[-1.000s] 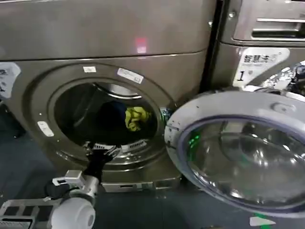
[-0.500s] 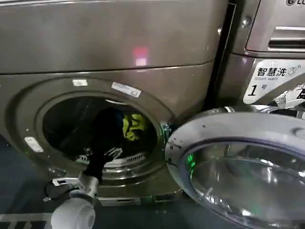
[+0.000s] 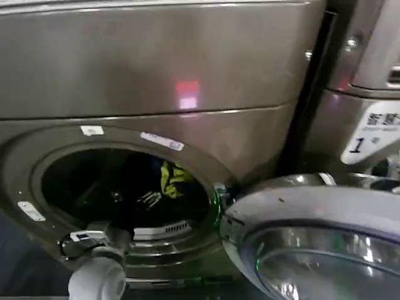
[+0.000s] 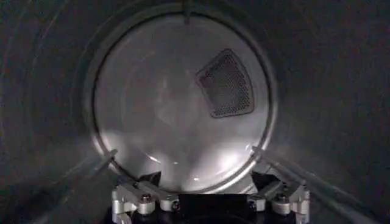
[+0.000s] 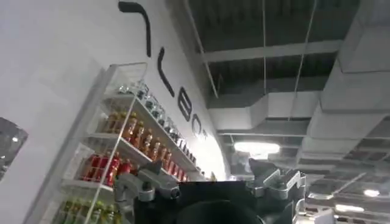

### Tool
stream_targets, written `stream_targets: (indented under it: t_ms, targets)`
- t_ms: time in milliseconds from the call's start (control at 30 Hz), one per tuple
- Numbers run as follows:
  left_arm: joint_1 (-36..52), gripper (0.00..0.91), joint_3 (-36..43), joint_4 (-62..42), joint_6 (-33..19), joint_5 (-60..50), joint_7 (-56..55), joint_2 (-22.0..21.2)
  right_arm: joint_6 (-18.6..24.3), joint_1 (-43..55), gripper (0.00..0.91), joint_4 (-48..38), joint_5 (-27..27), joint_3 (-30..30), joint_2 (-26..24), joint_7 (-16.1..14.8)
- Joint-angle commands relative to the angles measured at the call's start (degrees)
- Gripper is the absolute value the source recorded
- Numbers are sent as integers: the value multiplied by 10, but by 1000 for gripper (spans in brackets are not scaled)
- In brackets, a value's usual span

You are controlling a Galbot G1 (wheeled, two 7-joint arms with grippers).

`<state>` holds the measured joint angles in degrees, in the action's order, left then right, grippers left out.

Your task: Grasp the clothes from the dryer.

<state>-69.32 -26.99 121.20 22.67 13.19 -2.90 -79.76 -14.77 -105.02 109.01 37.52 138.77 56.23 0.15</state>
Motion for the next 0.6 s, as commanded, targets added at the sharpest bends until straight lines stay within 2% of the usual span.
stream_targets:
  t_ms: [33, 200, 600]
  targets:
    - [143, 907, 6, -165, -16, 0, 3, -1, 9, -4, 907, 0, -3, 4, 1, 1]
    - [258, 907, 21, -311, -39, -12, 15, -6, 14, -4, 907, -5, -2, 6, 0, 0]
    - [466, 907, 16, -642, -120, -60, 59, -29, 19, 11, 907, -5, -3, -8, -1, -4]
